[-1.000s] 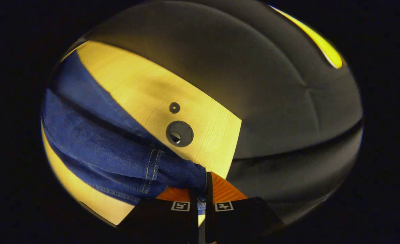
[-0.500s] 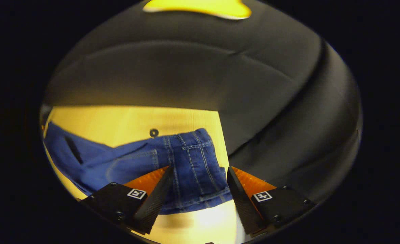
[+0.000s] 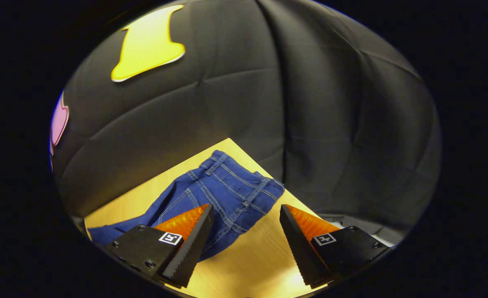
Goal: Grasp the waist and the cuffs of the jeans and fold them to make the two legs overlap; first hold the waist and fold one-third of the jeans toward the cuffs, then hold the cuffs and fold the remaining one-third in the same direction to finish folding.
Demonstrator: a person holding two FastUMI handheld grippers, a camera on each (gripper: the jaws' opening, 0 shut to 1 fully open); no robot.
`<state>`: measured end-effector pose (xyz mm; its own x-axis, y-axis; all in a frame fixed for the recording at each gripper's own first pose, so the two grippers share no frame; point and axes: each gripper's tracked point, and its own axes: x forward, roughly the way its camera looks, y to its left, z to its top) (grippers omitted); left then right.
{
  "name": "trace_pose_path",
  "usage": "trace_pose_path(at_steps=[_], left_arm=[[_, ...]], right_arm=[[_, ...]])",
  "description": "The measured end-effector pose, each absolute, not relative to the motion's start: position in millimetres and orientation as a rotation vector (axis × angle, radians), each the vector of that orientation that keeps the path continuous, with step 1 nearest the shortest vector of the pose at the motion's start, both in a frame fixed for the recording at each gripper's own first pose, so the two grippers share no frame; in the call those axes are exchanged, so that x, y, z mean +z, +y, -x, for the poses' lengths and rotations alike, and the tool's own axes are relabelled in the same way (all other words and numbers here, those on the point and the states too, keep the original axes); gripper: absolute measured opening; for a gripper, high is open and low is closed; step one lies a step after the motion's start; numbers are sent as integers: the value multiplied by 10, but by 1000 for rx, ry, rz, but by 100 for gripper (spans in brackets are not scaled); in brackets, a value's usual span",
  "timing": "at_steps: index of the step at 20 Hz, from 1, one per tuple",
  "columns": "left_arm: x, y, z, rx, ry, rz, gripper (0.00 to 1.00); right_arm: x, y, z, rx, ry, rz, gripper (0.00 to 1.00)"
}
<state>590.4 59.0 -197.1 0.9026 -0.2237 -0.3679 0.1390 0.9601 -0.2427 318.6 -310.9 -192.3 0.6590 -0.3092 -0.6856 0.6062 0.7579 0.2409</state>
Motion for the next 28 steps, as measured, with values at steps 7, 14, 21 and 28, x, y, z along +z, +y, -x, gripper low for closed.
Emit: trace_pose_path(at_steps=[7, 14, 21, 28], left_arm=[[-2341, 339, -5904, -303, 513, 134, 97], [-2467, -149, -5842, -375, 543, 160, 97], [-2640, -288, -5733, -367, 600, 208, 97], [-2641, -247, -5571, -379, 584, 229, 97]], right_arm=[[-2132, -3540, -3454, -683, 538, -655, 97], [-2282, -3443, -3663, -670, 542, -609, 67], [-2316, -3314, -3778, -594, 510, -578, 14], [-982, -3075, -3664, -413, 276, -387, 13]])
